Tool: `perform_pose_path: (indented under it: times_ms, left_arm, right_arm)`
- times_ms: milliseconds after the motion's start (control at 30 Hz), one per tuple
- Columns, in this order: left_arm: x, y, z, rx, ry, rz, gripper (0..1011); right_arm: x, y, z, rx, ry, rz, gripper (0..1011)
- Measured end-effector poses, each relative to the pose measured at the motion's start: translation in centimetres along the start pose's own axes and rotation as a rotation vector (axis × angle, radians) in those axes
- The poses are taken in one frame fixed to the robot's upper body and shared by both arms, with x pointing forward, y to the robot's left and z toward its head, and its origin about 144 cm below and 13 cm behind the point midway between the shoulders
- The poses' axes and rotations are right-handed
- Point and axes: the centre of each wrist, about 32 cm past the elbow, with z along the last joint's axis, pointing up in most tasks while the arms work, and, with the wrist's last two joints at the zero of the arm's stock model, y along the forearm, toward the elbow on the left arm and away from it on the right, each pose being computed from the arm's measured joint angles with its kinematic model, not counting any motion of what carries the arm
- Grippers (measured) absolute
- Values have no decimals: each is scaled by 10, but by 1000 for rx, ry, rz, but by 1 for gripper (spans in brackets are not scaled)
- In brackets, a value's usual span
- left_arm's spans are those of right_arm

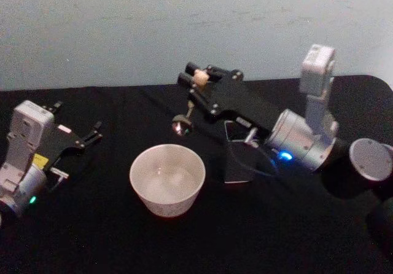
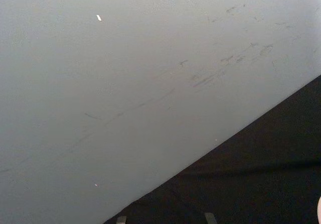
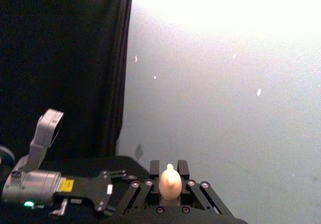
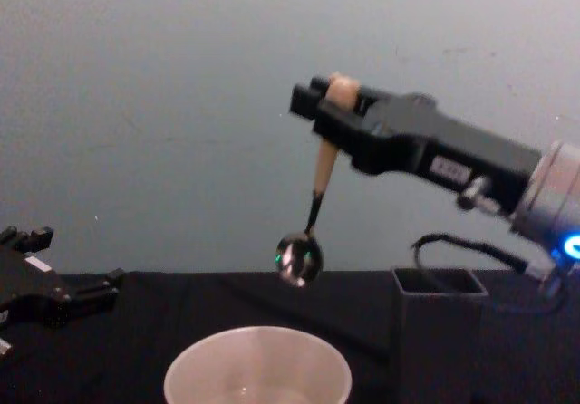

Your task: Pick up the stirring spoon with one hand, stir inside the cup, then place it back in its original position.

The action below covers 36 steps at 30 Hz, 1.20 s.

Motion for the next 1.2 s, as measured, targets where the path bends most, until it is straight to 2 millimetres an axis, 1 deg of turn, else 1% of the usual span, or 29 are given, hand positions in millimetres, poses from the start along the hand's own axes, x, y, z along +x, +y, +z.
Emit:
perform_pose_path:
  times_ms: [200,333,467,733,867,1200]
  left_arm:
    - [0,0,0,0,0,0,1001]
    - [0,0,0,0,0,0,1001]
    - [0,0,0,0,0,0,1002]
    - [0,0,0,0,0,0,1001]
    - [0,0,0,0,0,0,1001]
    - [0,0,0,0,0,0,1001]
  right_arm:
    - [17,-13,18,35,-31,-19,212]
    - [23,-20,24,41,-43,-26,212]
    - [30,-34,29,36,-60,-41,212]
    - [34,-55,32,-7,-57,-81,212]
    - [34,-62,32,-23,-38,-93,212]
    - [30,-68,25,-67,3,-127,212]
